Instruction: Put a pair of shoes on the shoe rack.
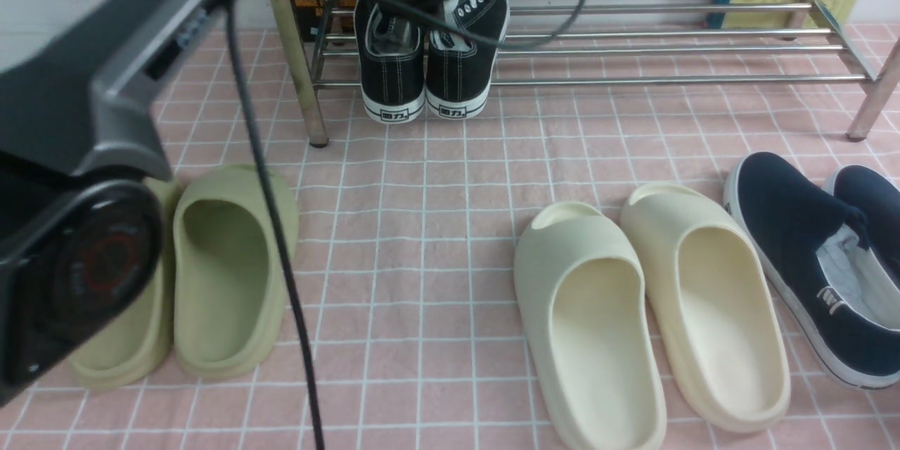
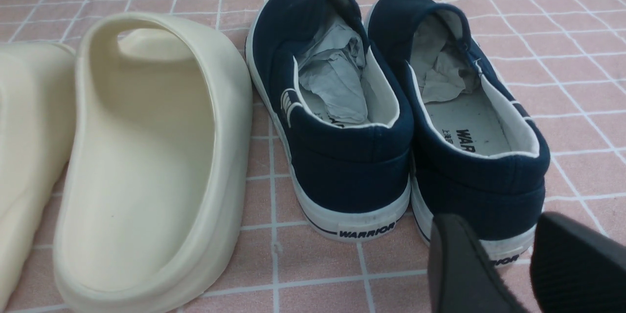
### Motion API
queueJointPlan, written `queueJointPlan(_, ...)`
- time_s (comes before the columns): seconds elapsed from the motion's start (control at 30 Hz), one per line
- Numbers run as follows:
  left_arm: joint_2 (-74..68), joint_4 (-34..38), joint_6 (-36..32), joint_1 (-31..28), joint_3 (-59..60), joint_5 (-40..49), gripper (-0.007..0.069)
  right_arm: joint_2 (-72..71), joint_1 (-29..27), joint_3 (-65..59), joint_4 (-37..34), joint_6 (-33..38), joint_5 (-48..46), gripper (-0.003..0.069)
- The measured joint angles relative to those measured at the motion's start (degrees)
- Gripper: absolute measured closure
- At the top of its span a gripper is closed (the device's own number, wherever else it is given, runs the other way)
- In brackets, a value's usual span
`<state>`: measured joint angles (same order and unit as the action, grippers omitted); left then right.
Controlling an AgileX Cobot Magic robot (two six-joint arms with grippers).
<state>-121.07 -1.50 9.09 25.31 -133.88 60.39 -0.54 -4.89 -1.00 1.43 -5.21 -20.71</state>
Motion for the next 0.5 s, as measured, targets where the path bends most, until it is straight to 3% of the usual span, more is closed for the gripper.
queueJointPlan(0.33,19.5,-10.8,-0.6,-0.4,0.6,6.3,0.0603,0.0,0.0,0.0,0.0,0.0,0.0,0.0419)
queueJointPlan(0.5,34.8,-17.2,0.3,-0.4,13.0,6.8,0.0601,0.0,0.0,0.0,0.0,0.0,0.0,0.0419)
